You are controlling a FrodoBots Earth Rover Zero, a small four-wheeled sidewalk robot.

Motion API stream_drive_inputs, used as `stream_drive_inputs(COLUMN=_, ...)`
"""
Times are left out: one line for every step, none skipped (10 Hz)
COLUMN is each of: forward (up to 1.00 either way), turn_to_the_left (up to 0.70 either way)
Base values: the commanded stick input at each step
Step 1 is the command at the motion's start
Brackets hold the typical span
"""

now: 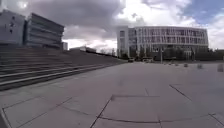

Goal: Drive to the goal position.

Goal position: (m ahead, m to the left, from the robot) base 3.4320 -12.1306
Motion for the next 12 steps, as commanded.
stream_drive_inputs(forward=0.7, turn_to_the_left=0.0)
stream_drive_inputs(forward=0.7, turn_to_the_left=0.0)
stream_drive_inputs(forward=0.7, turn_to_the_left=0.0)
stream_drive_inputs(forward=0.7, turn_to_the_left=0.0)
stream_drive_inputs(forward=0.7, turn_to_the_left=0.0)
stream_drive_inputs(forward=0.7, turn_to_the_left=0.0)
stream_drive_inputs(forward=0.7, turn_to_the_left=0.0)
stream_drive_inputs(forward=0.7, turn_to_the_left=0.0)
stream_drive_inputs(forward=0.7, turn_to_the_left=0.0)
stream_drive_inputs(forward=0.7, turn_to_the_left=0.0)
stream_drive_inputs(forward=0.7, turn_to_the_left=0.0)
stream_drive_inputs(forward=0.7, turn_to_the_left=0.0)
